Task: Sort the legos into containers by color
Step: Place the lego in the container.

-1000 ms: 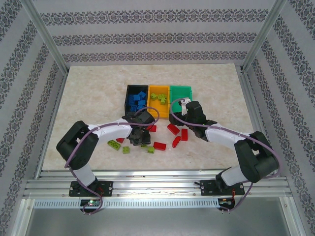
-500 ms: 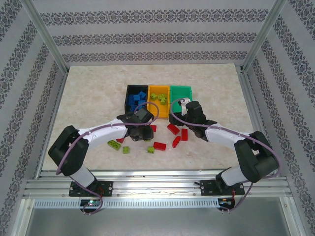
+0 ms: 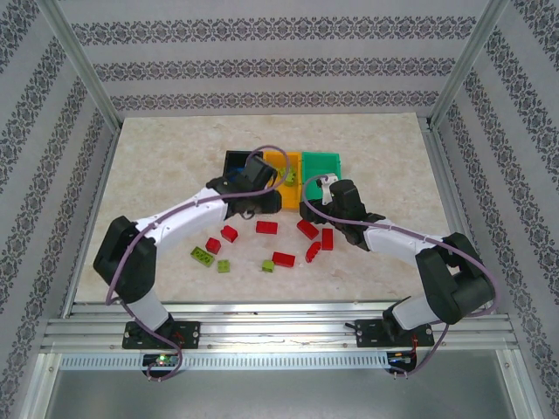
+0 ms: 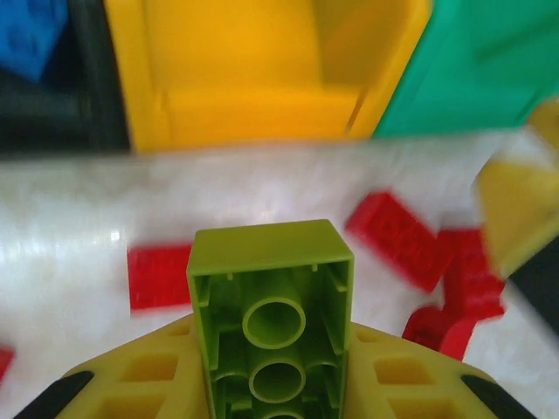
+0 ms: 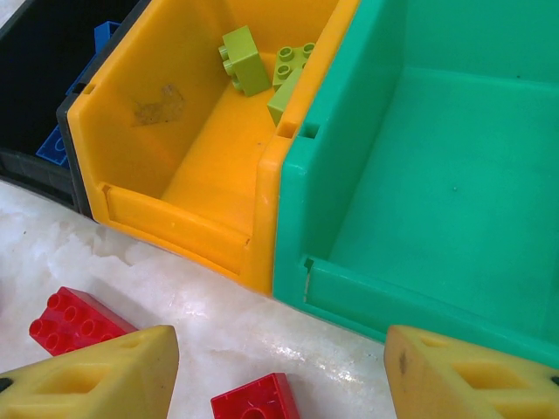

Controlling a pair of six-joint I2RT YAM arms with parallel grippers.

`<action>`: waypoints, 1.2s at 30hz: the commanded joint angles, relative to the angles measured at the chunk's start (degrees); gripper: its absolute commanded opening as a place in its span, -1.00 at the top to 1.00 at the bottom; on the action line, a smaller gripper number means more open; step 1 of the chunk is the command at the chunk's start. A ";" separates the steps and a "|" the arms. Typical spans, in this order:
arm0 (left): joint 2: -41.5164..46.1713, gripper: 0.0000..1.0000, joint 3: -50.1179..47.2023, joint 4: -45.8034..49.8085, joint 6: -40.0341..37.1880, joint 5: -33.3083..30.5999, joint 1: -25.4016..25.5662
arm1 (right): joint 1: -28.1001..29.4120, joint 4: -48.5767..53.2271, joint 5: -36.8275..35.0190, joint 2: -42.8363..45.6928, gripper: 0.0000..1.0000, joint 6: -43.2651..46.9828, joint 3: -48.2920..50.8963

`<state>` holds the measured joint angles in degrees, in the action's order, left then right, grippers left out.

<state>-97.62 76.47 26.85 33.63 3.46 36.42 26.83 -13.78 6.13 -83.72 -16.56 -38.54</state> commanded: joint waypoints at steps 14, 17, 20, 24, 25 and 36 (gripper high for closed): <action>-20.41 0.19 24.95 8.83 -7.61 2.83 -6.57 | -1.75 -2.85 -1.01 3.08 -0.31 -1.85 2.83; -21.03 -0.17 25.70 8.22 -6.70 4.45 -6.63 | -1.96 -3.18 -0.51 2.83 -0.31 -2.24 2.87; -20.30 -0.31 25.19 7.02 -6.74 5.69 -6.71 | -2.04 -3.42 -0.09 2.47 -0.31 -2.46 2.77; -19.45 -0.37 24.88 6.97 -5.53 5.70 -6.89 | -2.13 -3.57 0.30 2.17 -0.31 -2.69 2.60; -19.25 -0.39 24.75 7.07 -5.21 5.84 -6.88 | -2.14 -3.54 0.45 2.16 -0.31 -2.71 2.60; -16.99 -0.40 20.32 6.62 -3.06 9.93 -6.98 | -2.31 -3.65 0.96 1.87 -0.31 -2.95 2.52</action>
<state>-117.01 98.15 32.58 29.34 12.01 29.93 24.84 -16.12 5.91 -81.89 -18.31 -36.25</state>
